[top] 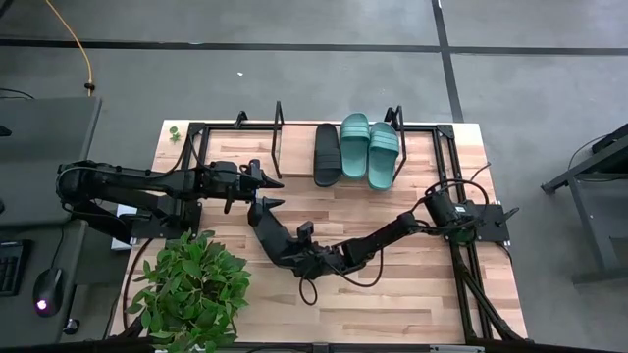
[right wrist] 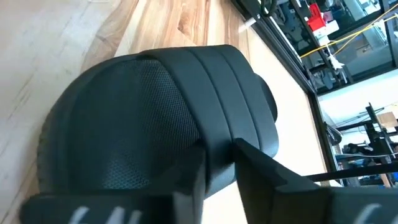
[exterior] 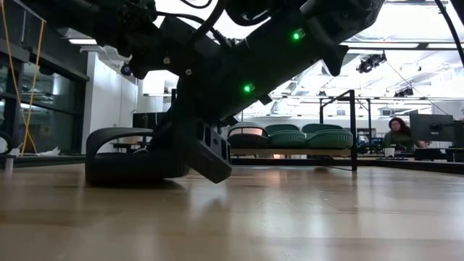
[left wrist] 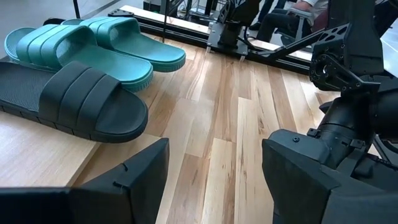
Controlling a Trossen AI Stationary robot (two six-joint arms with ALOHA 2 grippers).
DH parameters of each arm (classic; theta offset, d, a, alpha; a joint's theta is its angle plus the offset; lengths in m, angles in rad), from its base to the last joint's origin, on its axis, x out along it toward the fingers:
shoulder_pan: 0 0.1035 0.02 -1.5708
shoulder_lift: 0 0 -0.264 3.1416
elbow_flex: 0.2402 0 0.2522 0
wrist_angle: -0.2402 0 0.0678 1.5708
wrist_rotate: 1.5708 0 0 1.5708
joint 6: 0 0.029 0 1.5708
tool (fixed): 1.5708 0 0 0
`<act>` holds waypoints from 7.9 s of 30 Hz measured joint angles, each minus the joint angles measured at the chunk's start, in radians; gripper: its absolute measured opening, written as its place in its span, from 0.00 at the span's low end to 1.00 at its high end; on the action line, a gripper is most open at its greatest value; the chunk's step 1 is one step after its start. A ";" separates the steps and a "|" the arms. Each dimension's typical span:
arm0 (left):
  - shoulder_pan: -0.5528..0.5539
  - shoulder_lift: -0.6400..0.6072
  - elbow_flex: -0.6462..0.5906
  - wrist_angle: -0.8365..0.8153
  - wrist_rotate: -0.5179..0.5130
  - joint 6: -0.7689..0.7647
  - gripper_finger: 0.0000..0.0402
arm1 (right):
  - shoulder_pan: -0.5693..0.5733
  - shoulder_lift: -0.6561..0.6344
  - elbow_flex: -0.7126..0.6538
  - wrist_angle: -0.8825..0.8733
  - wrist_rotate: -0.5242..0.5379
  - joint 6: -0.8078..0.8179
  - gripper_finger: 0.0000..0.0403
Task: Pick and place slides into the shelf
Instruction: Put the black slides on the shelf, then return to Home Position
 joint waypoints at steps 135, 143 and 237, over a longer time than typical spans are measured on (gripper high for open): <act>0.000 -0.375 0.000 -0.300 -0.200 0.023 0.59 | -0.420 -0.062 0.285 -0.544 0.275 0.194 0.00; 0.000 -0.375 0.000 -0.300 -0.200 0.023 0.59 | -0.423 -0.062 0.285 -0.612 0.192 0.253 0.00; 0.000 -0.489 0.000 -0.324 0.090 -0.094 0.59 | -0.214 -0.344 0.285 -0.781 -0.341 0.511 0.41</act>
